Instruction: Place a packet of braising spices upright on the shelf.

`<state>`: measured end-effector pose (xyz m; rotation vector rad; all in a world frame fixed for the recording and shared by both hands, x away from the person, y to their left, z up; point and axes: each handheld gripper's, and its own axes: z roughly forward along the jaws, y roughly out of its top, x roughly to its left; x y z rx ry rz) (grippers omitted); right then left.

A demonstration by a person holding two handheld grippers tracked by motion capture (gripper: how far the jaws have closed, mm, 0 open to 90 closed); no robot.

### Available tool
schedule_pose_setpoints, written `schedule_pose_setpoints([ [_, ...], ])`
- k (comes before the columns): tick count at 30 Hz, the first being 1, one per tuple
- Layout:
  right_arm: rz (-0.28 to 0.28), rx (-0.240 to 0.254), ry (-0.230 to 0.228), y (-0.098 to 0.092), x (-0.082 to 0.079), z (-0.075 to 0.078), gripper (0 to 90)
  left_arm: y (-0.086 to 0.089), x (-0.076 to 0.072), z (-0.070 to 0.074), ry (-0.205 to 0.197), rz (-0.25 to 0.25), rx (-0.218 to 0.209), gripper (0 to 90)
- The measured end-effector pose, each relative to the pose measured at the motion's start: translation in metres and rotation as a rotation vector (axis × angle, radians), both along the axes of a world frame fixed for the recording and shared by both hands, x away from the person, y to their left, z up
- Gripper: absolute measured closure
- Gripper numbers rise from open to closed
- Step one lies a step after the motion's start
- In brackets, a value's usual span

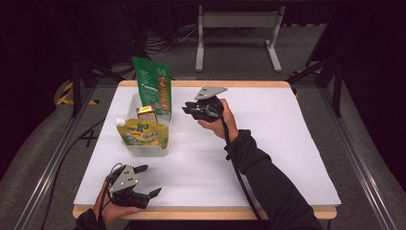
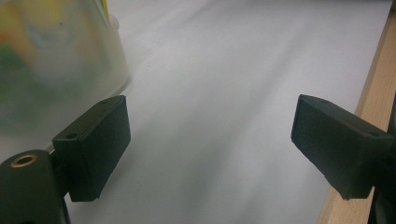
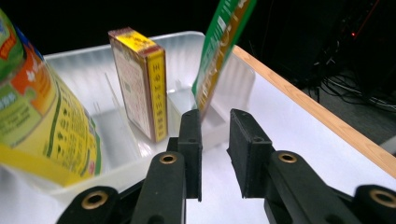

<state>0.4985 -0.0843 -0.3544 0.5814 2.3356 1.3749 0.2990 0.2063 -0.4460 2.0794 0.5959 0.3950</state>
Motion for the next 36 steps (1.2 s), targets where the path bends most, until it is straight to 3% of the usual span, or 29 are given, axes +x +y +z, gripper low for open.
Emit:
schedule_pose_setpoints([
  [14,-0.063,-0.053,0.001,-0.042,-0.013,0.005,72.9,-0.002,0.002,0.000,-0.007,-0.001,0.017,12.5],
  [22,-0.097,-0.098,-0.021,-0.065,-0.025,0.007,69.6,-0.004,0.004,-0.001,-0.013,0.002,0.048,12.7],
  [27,-0.124,-0.123,-0.031,-0.080,-0.032,0.009,66.8,-0.003,0.004,-0.001,-0.011,0.005,0.042,12.6],
  [36,-0.122,-0.163,-0.062,-0.100,-0.046,0.011,62.2,-0.002,0.004,-0.001,-0.006,0.014,0.042,12.5],
])
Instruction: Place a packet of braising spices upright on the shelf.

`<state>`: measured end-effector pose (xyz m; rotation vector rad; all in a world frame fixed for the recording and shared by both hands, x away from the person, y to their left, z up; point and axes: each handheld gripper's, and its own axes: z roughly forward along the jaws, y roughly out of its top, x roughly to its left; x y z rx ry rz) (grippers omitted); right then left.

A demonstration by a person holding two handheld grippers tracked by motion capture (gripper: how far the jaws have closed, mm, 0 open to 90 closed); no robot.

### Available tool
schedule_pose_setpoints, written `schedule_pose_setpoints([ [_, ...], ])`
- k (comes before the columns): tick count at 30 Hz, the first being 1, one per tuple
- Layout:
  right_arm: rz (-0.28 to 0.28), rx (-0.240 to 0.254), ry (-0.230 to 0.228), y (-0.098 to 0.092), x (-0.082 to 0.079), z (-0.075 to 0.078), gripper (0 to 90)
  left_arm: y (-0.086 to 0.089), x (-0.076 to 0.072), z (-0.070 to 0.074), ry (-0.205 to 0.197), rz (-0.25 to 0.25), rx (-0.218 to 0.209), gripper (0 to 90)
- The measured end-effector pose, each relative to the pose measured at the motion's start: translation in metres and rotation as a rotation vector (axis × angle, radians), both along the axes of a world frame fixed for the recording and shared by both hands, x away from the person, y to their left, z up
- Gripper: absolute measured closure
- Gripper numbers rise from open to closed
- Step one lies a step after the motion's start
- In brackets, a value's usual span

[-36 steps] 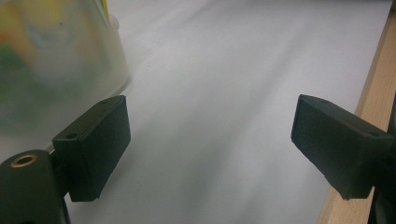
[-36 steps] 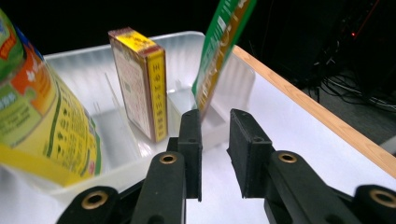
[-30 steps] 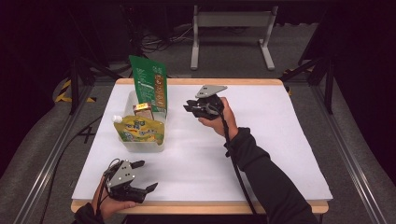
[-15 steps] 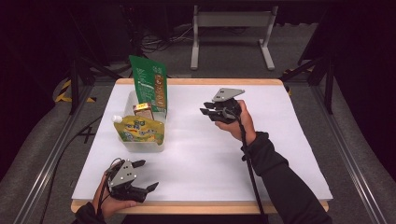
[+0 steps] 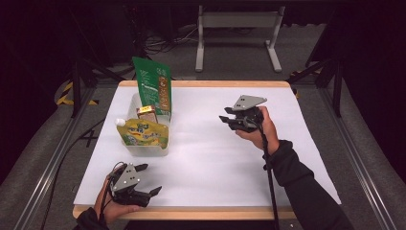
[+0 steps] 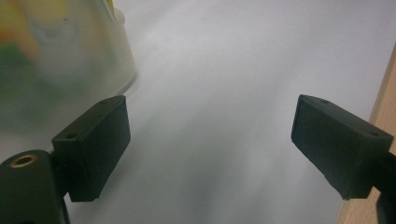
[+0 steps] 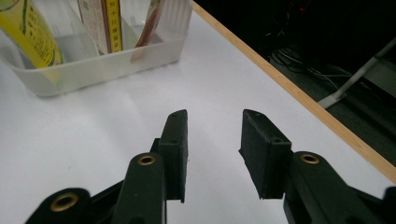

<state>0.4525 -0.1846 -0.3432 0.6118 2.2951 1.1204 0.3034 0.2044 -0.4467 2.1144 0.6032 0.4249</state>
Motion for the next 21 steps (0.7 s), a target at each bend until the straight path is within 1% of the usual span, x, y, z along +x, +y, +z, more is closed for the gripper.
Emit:
schedule_pose_setpoints([
  [3,-0.005,-0.007,-0.005,-0.005,-0.003,0.000,60.8,0.000,0.000,0.000,-0.003,0.000,0.006,12.5],
  [4,-0.014,-0.014,-0.009,-0.009,-0.007,0.000,58.9,0.001,0.000,0.000,-0.002,0.005,0.003,12.5],
  [7,-0.010,-0.022,-0.011,-0.013,-0.010,-0.001,58.0,0.001,0.000,0.000,-0.002,0.007,0.000,12.5],
  [8,-0.016,-0.036,-0.022,-0.017,-0.015,-0.002,56.5,0.001,0.001,0.000,-0.001,0.007,0.002,12.5],
  [10,-0.019,-0.038,-0.023,-0.018,-0.016,-0.003,56.3,0.001,0.001,0.000,-0.003,0.005,0.006,12.5],
  [15,-0.026,-0.063,-0.030,-0.027,-0.027,-0.008,52.4,0.000,0.001,0.001,-0.006,0.005,0.006,12.5],
  [18,-0.026,-0.071,-0.035,-0.035,-0.034,-0.011,50.3,0.000,0.002,0.001,-0.003,0.004,0.008,12.5],
  [21,-0.035,-0.063,-0.023,-0.043,-0.039,-0.016,47.2,-0.001,0.002,0.001,-0.005,0.001,0.010,12.5],
])
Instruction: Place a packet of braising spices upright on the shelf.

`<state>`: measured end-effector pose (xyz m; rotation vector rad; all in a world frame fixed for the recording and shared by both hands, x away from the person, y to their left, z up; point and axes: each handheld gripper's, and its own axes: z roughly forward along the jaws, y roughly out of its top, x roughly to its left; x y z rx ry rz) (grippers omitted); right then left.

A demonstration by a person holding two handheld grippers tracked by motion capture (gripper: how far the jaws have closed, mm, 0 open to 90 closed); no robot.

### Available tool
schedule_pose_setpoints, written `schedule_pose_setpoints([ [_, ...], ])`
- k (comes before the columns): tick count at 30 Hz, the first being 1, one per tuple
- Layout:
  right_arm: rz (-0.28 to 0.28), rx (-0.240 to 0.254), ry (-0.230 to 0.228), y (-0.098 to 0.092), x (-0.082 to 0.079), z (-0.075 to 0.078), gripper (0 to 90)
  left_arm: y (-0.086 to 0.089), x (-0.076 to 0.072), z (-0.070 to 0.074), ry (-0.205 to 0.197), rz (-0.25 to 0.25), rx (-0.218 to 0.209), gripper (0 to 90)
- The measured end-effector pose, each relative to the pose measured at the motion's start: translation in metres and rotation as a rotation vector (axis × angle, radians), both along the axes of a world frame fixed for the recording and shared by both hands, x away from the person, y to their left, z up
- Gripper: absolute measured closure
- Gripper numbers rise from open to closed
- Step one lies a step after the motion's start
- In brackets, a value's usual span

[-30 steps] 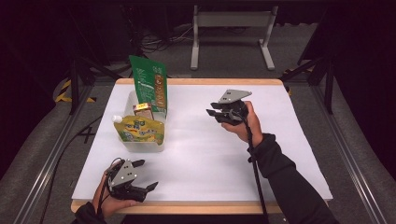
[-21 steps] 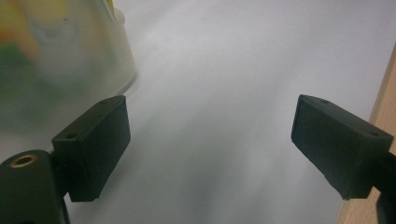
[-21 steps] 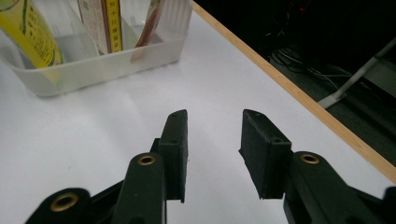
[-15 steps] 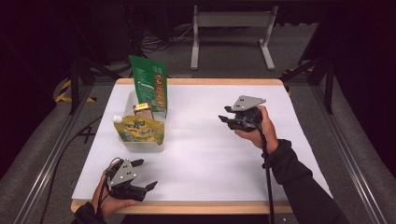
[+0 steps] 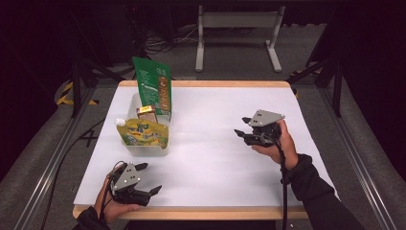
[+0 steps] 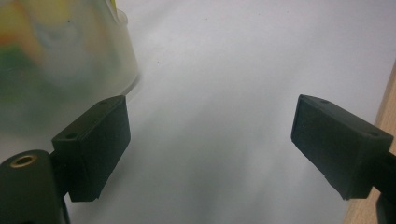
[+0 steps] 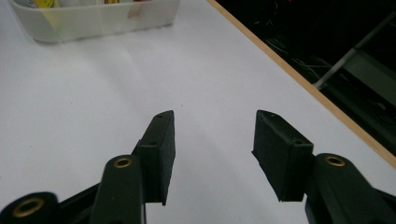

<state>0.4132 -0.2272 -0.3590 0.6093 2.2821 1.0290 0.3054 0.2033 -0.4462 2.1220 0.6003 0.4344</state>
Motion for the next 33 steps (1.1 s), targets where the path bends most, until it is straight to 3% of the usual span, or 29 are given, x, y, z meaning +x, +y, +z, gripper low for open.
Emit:
schedule_pose_setpoints([
  [6,-0.012,-0.015,0.001,-0.012,-0.010,-0.007,43.9,0.000,0.000,0.000,0.000,0.003,-0.005,12.5],
  [12,-0.027,0.017,0.012,-0.033,-0.023,-0.013,39.9,-0.001,0.001,0.001,-0.001,0.002,-0.002,12.5],
  [21,-0.070,0.005,0.015,-0.052,-0.038,-0.021,34.4,-0.002,0.003,0.001,-0.002,-0.003,-0.001,12.5],
  [33,-0.108,0.041,0.030,-0.085,-0.056,-0.030,23.8,0.000,0.003,0.002,-0.013,0.005,0.001,12.6],
])
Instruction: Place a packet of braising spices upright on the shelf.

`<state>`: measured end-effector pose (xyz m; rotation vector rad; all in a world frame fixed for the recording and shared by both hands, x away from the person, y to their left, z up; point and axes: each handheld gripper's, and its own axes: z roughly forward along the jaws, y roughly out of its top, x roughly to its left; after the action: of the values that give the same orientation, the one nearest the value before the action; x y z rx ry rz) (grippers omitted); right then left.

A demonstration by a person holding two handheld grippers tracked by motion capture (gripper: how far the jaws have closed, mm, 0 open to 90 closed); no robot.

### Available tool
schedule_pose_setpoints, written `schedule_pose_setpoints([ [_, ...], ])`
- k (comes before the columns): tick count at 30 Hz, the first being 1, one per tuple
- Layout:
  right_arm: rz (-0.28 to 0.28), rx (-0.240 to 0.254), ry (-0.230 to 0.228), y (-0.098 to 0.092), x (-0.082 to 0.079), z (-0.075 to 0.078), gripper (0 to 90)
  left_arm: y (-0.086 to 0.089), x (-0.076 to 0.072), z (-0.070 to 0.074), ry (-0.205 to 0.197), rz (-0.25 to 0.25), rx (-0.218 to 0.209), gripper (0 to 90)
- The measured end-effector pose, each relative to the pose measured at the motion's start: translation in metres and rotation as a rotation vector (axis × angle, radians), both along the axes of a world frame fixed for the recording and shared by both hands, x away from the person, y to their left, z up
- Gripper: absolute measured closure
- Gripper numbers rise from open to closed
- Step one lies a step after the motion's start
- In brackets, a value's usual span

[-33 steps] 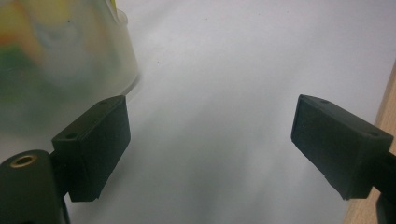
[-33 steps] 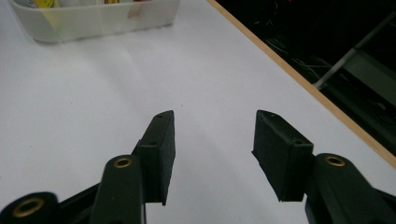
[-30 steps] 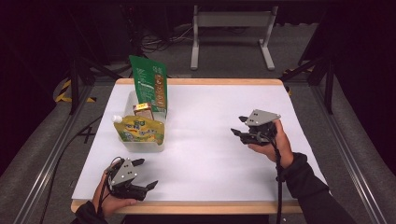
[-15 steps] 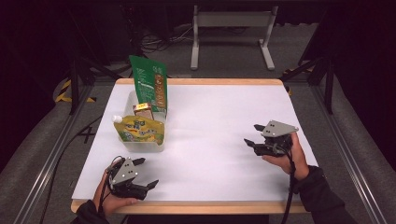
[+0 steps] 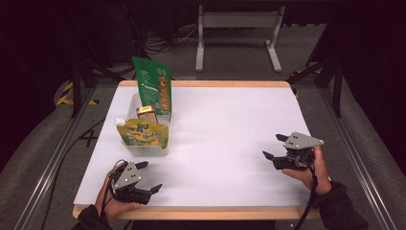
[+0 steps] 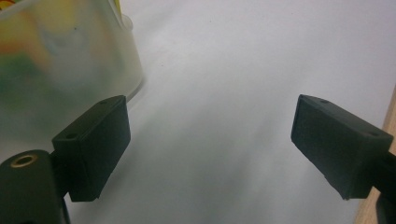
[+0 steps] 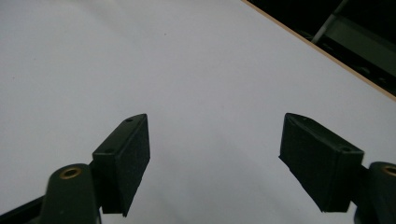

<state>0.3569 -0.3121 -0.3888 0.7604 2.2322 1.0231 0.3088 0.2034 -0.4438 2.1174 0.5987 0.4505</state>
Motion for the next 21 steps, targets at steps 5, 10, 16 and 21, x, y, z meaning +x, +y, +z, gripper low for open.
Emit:
schedule_pose_setpoints([
  [5,-0.005,0.016,0.003,-0.012,-0.010,-0.004,20.2,0.002,0.001,0.000,-0.002,0.011,-0.002,12.4],
  [10,-0.026,0.027,0.005,-0.028,-0.021,-0.010,18.0,0.006,0.002,0.000,-0.005,0.021,0.013,12.1],
  [16,-0.075,0.026,0.015,-0.042,-0.035,-0.024,15.4,0.012,0.003,-0.003,0.003,0.034,0.010,11.6],
  [21,-0.120,0.010,0.028,-0.048,-0.045,-0.039,13.8,0.015,0.005,-0.001,-0.007,0.043,-0.020,11.4],
])
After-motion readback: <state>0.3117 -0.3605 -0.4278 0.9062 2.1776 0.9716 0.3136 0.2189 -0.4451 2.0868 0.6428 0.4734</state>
